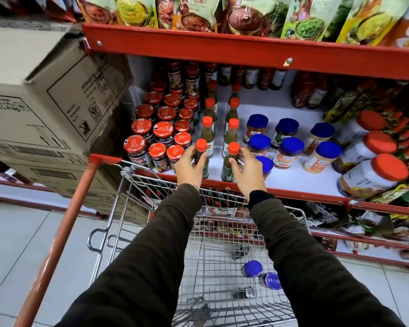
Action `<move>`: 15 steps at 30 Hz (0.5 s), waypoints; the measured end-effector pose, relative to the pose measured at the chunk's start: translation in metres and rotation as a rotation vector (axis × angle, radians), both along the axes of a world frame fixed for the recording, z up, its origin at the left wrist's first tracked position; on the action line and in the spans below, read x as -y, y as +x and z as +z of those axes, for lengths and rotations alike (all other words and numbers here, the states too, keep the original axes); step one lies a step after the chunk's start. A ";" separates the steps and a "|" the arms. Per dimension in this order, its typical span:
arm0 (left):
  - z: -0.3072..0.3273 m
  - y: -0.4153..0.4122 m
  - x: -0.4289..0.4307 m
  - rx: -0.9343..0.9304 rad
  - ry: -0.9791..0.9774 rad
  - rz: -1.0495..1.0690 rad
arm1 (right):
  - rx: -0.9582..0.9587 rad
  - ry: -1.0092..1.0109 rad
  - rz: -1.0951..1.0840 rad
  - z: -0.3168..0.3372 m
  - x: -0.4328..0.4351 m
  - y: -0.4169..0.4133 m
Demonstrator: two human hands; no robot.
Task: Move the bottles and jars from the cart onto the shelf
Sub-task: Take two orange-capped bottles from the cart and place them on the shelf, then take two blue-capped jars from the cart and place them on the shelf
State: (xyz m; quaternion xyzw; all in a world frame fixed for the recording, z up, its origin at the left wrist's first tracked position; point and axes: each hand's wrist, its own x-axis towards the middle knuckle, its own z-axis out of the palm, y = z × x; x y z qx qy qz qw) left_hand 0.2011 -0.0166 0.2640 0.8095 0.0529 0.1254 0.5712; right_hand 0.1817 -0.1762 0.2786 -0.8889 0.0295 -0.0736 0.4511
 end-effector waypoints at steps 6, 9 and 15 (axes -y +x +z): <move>-0.010 -0.019 0.009 -0.054 0.031 0.026 | -0.033 0.020 -0.011 -0.006 0.002 -0.020; -0.024 -0.044 0.018 -0.078 0.080 0.028 | -0.041 0.052 -0.007 -0.020 0.004 -0.043; -0.068 -0.103 0.036 -0.213 0.367 -0.122 | -0.129 -0.153 0.142 -0.069 0.032 -0.098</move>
